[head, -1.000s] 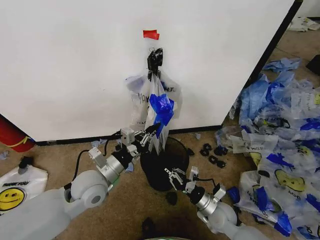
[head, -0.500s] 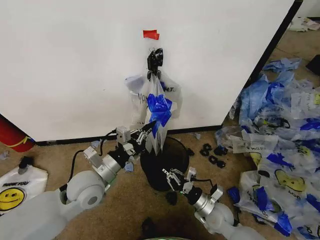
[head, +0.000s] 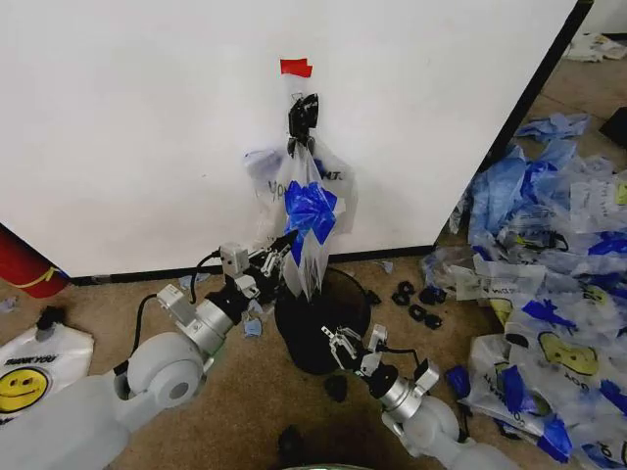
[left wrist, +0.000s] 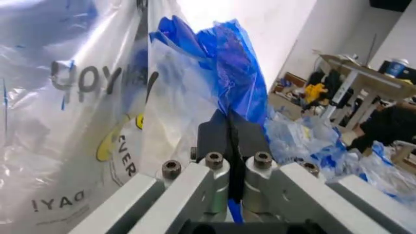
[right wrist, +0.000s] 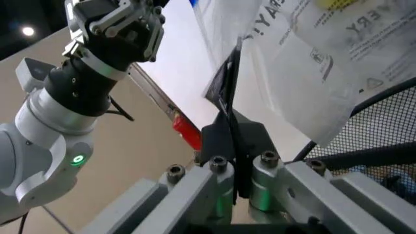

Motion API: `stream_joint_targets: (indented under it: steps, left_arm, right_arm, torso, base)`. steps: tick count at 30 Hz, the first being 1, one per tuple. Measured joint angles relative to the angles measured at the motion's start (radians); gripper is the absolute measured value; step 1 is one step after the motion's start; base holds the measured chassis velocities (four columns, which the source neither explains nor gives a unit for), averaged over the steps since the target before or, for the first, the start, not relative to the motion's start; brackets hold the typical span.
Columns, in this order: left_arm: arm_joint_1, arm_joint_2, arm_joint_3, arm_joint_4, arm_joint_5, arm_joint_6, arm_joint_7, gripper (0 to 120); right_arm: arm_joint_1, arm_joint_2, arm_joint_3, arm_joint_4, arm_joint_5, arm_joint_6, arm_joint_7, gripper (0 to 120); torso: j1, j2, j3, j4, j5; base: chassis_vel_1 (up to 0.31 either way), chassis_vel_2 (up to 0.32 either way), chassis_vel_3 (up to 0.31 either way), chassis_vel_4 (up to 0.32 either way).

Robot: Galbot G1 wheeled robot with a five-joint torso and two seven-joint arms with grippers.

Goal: Pick up the garbage bag from the wall and place it over the trash bin.

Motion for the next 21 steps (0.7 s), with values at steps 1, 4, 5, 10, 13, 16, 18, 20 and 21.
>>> stream_joint_targets:
  steps: [1,4,5,10,13,16,18,20,21]
  left_arm:
    - [-0.002,-0.002,-0.001,-0.001,-0.011,0.004,-0.008,0]
    - [-0.004,-0.003,-0.001,-0.003,-0.021,0.011,-0.014,0]
    - [-0.006,-0.003,-0.001,-0.003,-0.022,0.013,-0.015,0]
    - [-0.015,-0.002,0.0,-0.002,-0.024,0.014,-0.014,0]
    - [-0.018,-0.002,0.001,-0.002,-0.024,0.014,-0.014,0]
    - [-0.02,-0.005,0.002,-0.002,-0.025,0.014,-0.015,0]
    - [-0.023,-0.007,0.004,-0.002,-0.027,0.013,-0.015,0]
    - [-0.024,-0.008,0.005,-0.002,-0.027,0.013,-0.015,0]
    - [-0.026,-0.008,0.006,-0.002,-0.028,0.013,-0.015,0]
  right_arm:
    - [-0.001,0.0,0.003,0.0,-0.003,0.004,0.003,0]
    - [-0.004,-0.001,0.009,0.0,-0.005,0.008,0.005,0]
    - [-0.006,-0.001,0.014,0.0,-0.005,0.009,0.008,0]
    - [-0.011,-0.005,0.029,0.003,-0.018,0.023,0.033,0]
    - [-0.018,-0.009,0.04,0.009,-0.028,0.023,0.048,0]
    - [-0.027,-0.018,0.064,0.018,-0.05,0.03,0.075,11]
    - [-0.031,-0.028,0.088,0.025,-0.065,0.03,0.085,18]
    - [-0.032,-0.036,0.105,0.029,-0.074,0.029,0.092,22]
    - [-0.031,-0.045,0.124,0.035,-0.081,0.029,0.102,27]
  torso:
    - [0.0,0.0,0.0,0.0,0.0]
    - [0.0,0.0,0.0,0.0,-0.0001]
    - [0.0,0.0,0.0,0.0,0.0]
    - [0.0,0.0,0.0,0.0,-0.0001]
    - [0.0,0.0,0.0,-0.0001,0.0]
    - [0.0,0.0,0.0,0.0001,0.0]
    - [0.0,0.0,0.0,0.0,0.0001]
    - [0.0,0.0,0.0,0.0,0.0002]
    - [0.0,0.0,0.0,0.0,0.0]
  base:
    - [0.0,0.0,0.0,0.0]
    - [0.0,0.0,0.0,0.0]
    - [0.0,0.0,0.0,0.0]
    - [0.0,0.0,0.0,0.0]
    - [0.0,0.0,0.0,0.0]
    - [0.0,0.0,0.0,0.0]
    - [0.0,0.0,0.0,0.0]
    - [0.0,0.0,0.0,0.0]
    - [0.0,0.0,0.0,0.0]
